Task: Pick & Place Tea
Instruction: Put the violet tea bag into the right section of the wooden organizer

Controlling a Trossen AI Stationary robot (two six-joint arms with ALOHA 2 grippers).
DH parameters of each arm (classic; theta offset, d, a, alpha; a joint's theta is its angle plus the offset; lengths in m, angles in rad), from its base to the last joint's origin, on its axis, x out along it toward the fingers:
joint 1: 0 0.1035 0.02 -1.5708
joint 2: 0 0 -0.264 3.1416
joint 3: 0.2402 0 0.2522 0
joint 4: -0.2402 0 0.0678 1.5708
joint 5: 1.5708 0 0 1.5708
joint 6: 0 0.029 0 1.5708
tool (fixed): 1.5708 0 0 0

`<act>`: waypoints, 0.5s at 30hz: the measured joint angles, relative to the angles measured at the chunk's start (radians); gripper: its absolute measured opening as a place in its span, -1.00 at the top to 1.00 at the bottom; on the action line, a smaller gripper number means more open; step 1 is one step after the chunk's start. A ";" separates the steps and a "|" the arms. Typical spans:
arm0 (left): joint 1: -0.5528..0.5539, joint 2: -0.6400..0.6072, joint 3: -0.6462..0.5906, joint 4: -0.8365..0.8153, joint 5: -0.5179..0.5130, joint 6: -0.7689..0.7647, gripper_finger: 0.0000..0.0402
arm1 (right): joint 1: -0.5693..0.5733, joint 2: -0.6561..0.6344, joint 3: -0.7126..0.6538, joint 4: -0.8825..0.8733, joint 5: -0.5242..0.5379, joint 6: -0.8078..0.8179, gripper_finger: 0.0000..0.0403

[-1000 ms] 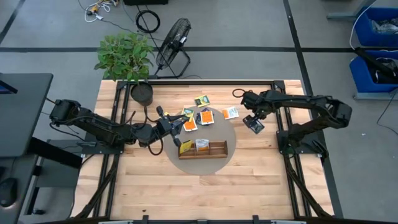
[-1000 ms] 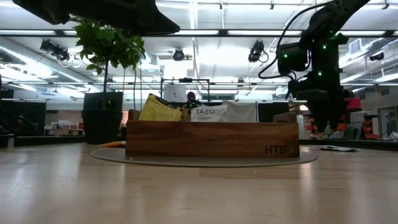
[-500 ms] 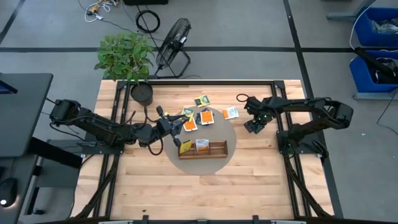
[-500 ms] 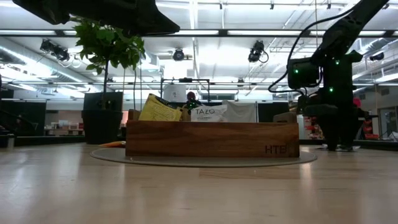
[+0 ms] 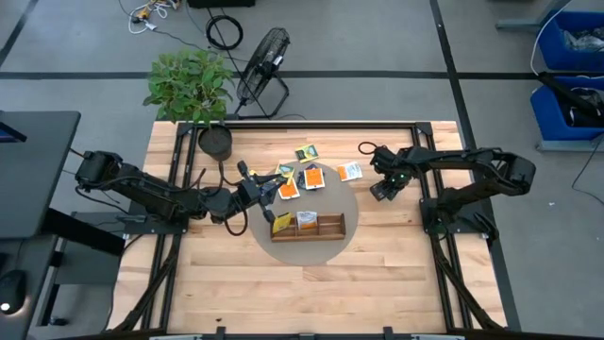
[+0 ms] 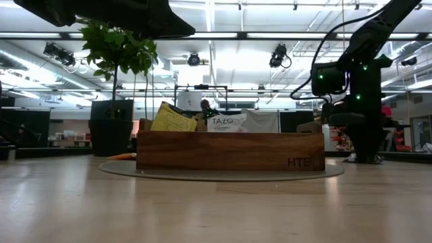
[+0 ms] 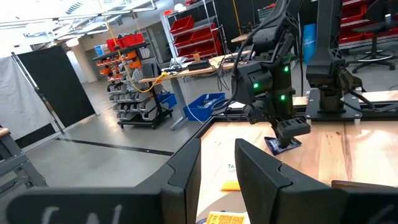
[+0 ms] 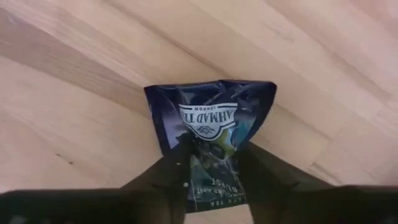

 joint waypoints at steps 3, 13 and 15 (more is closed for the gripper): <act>0.000 0.000 0.000 0.000 0.000 0.000 0.48 | 0.000 0.003 0.022 -0.010 -0.009 -0.019 0.61; 0.000 0.000 0.000 0.000 0.000 0.000 0.48 | 0.014 0.003 0.184 -0.062 0.005 -0.061 0.93; 0.000 0.000 0.000 0.000 0.000 -0.001 0.48 | 0.029 0.003 0.236 -0.071 0.012 -0.064 0.95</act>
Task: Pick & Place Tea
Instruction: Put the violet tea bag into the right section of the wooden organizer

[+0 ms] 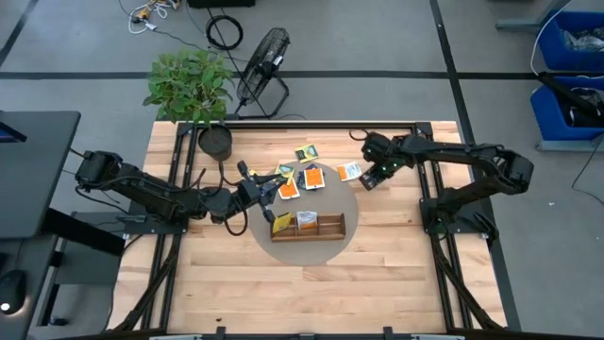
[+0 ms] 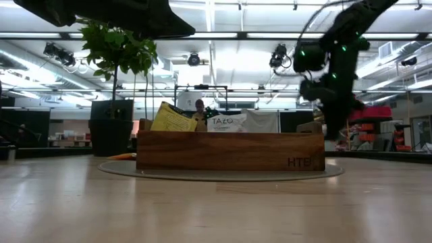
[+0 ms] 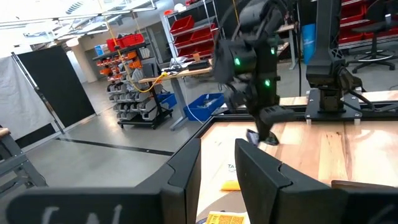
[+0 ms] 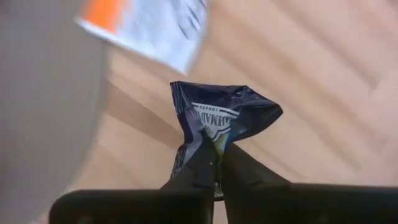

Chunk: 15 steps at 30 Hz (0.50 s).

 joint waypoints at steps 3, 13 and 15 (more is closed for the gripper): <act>0.000 0.000 0.000 0.000 0.000 0.000 0.48 | 0.038 -0.001 0.083 0.004 0.017 -0.003 0.98; 0.008 0.000 0.000 0.043 0.000 -0.098 0.30 | 0.188 -0.002 0.332 0.109 0.087 -0.091 0.97; 0.008 0.000 0.000 0.047 0.028 -0.117 0.19 | 0.222 -0.003 0.349 0.176 0.096 -0.121 0.97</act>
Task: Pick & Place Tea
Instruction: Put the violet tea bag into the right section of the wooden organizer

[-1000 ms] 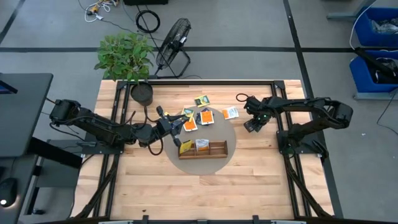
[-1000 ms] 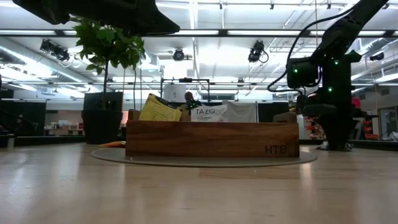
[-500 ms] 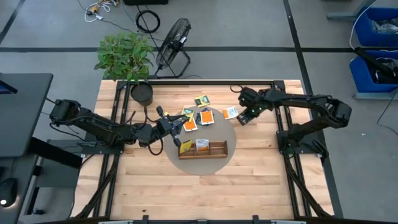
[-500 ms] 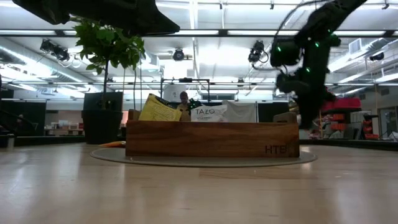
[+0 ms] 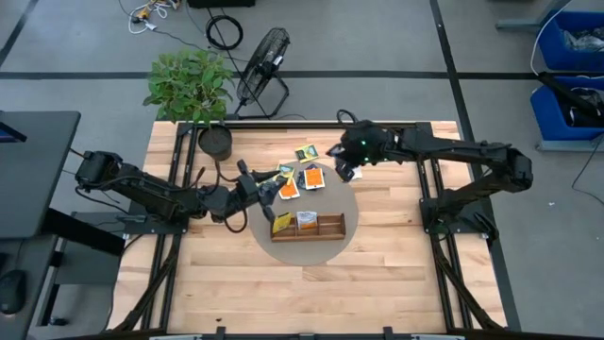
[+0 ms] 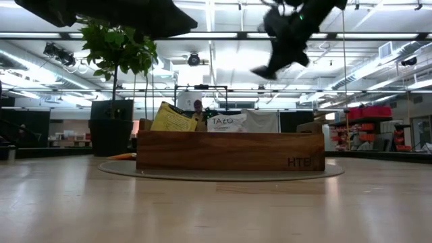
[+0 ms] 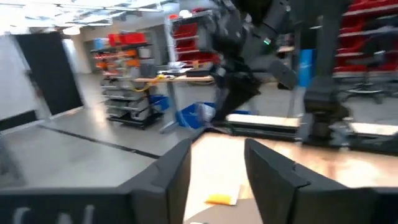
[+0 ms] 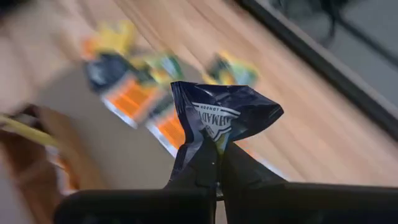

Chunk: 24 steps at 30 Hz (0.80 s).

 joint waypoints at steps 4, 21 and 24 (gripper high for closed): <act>0.000 0.000 0.000 0.003 0.086 -0.045 -0.06 | 0.060 0.000 0.003 0.162 0.003 -0.040 0.97; 0.042 0.000 0.002 0.167 0.116 -0.093 -0.43 | 0.235 0.047 -0.011 0.707 0.262 -0.081 0.97; 0.054 0.000 0.010 0.163 0.128 -0.096 -0.43 | 0.235 0.083 -0.011 0.760 0.254 -0.085 0.97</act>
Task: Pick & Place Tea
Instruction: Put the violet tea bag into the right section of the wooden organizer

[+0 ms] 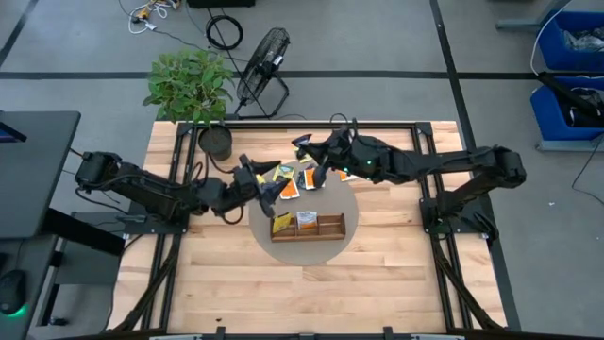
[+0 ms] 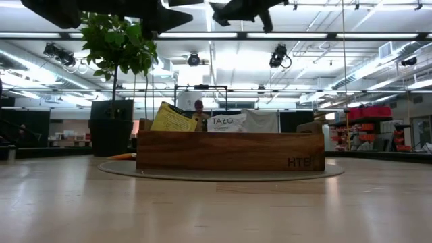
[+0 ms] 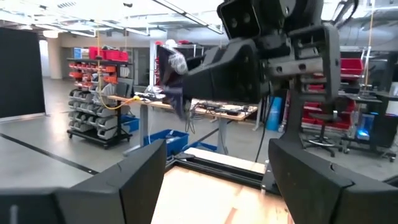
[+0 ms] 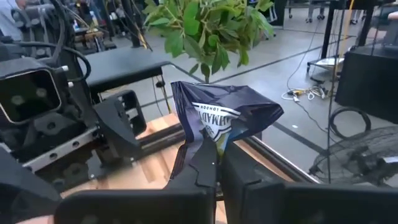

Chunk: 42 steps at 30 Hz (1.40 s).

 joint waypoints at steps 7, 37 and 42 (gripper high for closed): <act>0.019 0.000 0.009 -0.006 0.001 0.012 -0.43 | 0.003 0.056 0.000 0.083 -0.027 0.004 0.97; 0.094 0.001 0.008 -0.033 0.081 -0.100 0.16 | 0.029 0.105 0.000 0.214 -0.085 0.004 0.97; 0.098 0.001 0.008 -0.038 0.083 -0.099 0.45 | 0.028 0.105 0.000 0.203 -0.101 0.020 0.98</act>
